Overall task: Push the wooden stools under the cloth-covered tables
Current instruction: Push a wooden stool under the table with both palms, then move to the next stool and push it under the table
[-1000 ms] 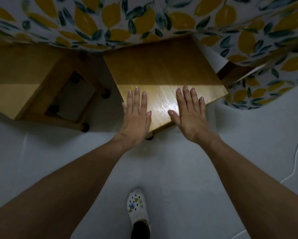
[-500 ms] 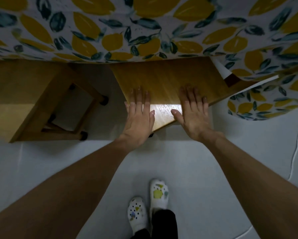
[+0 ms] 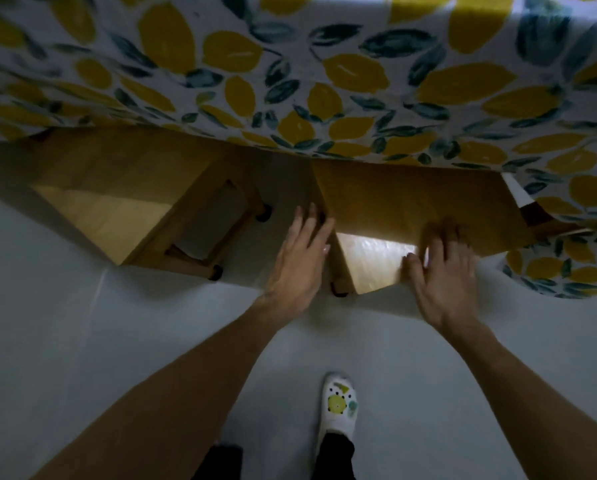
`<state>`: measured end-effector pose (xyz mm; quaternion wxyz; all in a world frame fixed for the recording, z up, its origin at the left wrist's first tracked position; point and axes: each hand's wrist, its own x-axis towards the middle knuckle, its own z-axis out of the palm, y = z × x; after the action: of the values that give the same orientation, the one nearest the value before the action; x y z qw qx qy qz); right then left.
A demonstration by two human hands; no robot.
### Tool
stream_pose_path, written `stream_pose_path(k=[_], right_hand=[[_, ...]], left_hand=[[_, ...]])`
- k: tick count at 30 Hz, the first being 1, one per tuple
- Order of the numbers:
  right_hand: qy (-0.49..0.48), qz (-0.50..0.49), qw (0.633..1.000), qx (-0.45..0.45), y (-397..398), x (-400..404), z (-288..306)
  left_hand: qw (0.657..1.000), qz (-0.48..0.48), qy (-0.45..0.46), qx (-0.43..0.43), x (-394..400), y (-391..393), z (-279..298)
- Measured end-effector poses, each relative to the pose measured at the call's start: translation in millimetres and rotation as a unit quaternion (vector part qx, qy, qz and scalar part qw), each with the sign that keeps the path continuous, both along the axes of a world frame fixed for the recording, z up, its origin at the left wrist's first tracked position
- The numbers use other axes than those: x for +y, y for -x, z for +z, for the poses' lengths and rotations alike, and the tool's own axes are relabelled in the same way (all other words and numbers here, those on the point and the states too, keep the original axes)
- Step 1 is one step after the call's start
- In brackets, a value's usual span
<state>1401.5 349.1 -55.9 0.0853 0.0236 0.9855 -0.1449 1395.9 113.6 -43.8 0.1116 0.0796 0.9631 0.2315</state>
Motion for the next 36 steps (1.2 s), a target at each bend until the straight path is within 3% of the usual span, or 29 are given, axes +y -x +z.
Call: stream_pose_path(k=[10,15,19,26,30,36], right_hand=[[0.073,0.109,0.990,0.047,-12.3,-282.9,4.3],[0.118,0.093,0.987,0.059,-1.1,-433.0,-6.8],[0.108,0.088,0.987,0.080,12.4,-508.2,-18.9],[-0.036,0.113,0.990,0.074,17.5,-523.4,-31.9],[-0.047,0.135,0.987,0.078,18.1,-521.1,-31.5],[-0.049,0.154,0.984,0.076,17.2,-514.9,-32.5]], left_hand=[[0.992,0.098,0.042,0.072,-279.3,-11.6,9.9],[0.983,0.003,0.177,0.043,-411.9,21.9,7.3],[0.967,-0.086,0.237,0.032,-461.5,64.3,-1.9],[0.971,-0.133,0.197,-0.002,-483.9,89.0,-37.6],[0.969,-0.122,0.211,0.041,-482.7,86.5,-37.5],[0.971,-0.113,0.208,0.040,-478.4,82.6,-34.4]])
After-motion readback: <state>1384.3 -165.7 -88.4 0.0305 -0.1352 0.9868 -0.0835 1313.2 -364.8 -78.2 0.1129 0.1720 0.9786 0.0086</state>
